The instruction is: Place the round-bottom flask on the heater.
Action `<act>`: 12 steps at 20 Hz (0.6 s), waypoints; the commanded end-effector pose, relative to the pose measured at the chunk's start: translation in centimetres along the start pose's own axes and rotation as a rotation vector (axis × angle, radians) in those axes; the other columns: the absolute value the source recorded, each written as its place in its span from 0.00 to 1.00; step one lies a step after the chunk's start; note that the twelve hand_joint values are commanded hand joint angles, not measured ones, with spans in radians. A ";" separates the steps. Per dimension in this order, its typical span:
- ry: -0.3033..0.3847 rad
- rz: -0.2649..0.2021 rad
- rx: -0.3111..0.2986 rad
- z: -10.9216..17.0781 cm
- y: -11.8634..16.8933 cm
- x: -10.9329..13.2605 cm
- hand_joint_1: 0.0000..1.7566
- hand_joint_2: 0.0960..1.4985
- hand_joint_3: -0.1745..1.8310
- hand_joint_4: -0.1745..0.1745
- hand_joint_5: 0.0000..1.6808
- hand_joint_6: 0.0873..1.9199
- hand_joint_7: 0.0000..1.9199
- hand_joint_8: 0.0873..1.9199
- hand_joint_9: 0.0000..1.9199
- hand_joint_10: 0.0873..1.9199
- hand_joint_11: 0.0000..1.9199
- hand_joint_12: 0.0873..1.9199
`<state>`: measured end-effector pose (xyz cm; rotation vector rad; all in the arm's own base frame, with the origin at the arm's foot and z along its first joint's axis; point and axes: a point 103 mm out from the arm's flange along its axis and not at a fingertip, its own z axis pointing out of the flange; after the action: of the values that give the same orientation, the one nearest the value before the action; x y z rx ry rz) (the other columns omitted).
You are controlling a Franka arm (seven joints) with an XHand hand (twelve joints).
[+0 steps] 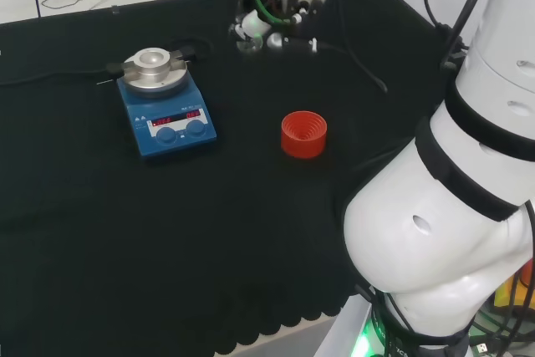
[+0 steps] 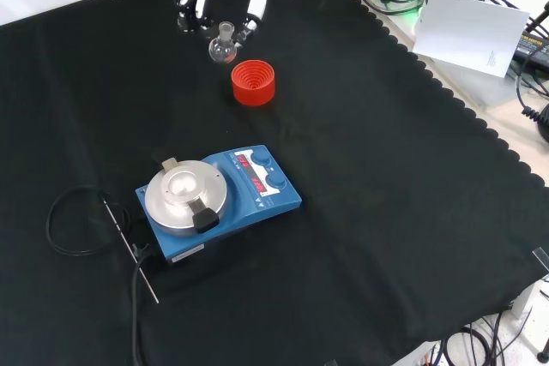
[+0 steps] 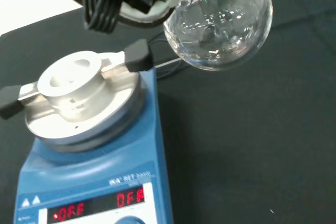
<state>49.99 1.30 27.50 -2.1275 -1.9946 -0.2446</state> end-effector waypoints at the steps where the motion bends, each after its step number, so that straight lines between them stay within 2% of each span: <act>1: 0.013 -0.051 0.050 1.7 4.3 5.8 0.62 0.42 0.43 1.00 0.70 0.42 0.31 0.31 0.41 0.23 0.22 0.66; 12: -0.015 -0.130 0.094 4.1 10.1 10.5 0.62 0.42 0.43 1.00 0.70 0.42 0.32 0.31 0.42 0.24 0.23 0.66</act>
<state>57.19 7.59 27.49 -2.0284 -2.0783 -0.2075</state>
